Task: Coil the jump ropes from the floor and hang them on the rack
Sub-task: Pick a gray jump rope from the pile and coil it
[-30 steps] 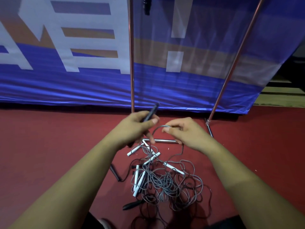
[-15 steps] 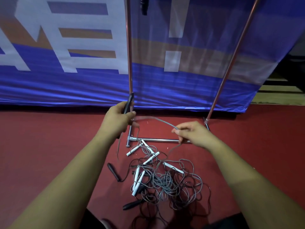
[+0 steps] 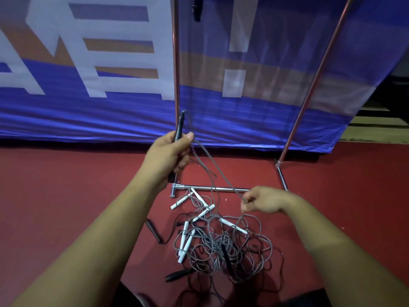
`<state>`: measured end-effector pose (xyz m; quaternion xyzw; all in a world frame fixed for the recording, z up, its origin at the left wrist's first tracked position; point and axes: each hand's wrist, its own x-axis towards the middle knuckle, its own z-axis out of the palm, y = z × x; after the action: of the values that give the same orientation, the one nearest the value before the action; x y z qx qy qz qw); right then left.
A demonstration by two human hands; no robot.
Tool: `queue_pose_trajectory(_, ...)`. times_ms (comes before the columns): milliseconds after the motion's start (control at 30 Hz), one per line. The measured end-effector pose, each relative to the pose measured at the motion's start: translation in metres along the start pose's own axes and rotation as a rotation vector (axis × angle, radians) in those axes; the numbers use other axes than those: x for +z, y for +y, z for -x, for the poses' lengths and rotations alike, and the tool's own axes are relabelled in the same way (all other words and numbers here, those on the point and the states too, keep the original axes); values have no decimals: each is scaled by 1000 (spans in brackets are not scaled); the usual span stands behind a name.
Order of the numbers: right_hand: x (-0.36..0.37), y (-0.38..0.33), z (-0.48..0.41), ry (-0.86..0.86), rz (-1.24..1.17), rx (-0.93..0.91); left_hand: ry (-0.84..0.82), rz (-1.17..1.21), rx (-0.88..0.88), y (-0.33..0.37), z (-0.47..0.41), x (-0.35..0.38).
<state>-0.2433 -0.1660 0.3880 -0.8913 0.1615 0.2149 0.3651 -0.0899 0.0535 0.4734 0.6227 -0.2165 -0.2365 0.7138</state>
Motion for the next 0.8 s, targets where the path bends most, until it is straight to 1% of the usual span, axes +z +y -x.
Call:
queue_pose_trajectory(33,1,9,-3,24,-4,58,46,-143,19,-2,-2,-5)
queue_pose_trajectory(100,-1,11,-5,165,-98,74,119,-449,21,-6,-2,-11)
queue_pose_trajectory(133,-3,5,-3,235,-149,43,134,-529,16,-7,1,-10)
queue_pose_trajectory(167,-6,-5,-1,281,-176,-15,117,-545,14,-9,3,-8)
queue_pose_trajectory(233,-8,-31,9,298,-192,-153,13,-472,1,-9,7,-1)
queue_pose_trajectory(333,-5,-67,27,215,-316,-312,-236,-441,-27,-8,13,13)
queue_pose_trajectory(400,-6,-77,35,215,-335,-377,-405,-521,-80,-9,19,19)
queue_pose_trajectory(433,-8,-77,36,249,-329,-379,-462,-582,-105,-11,21,20)
queue_pose_trajectory(467,-10,-74,36,281,-313,-358,-477,-620,-114,-12,23,22)
queue_pose_trajectory(500,-12,-68,35,294,-286,-332,-450,-601,-104,-12,22,22)
queue_pose_trajectory(533,-13,-61,33,286,-233,-301,-393,-514,-85,-12,21,22)
queue_pose_trajectory(633,-16,-29,21,213,2,-142,-195,-165,-32,-8,11,16)
queue_pose_trajectory(700,-15,-7,12,164,73,-1,-99,30,-9,-2,6,9)
queue_pose_trajectory(733,-14,1,8,160,91,49,-61,78,3,1,3,4)
queue_pose_trajectory(767,-13,6,5,164,87,76,-16,29,23,3,1,-1)
queue_pose_trajectory(800,-11,8,4,168,33,78,35,-130,49,3,0,-7)
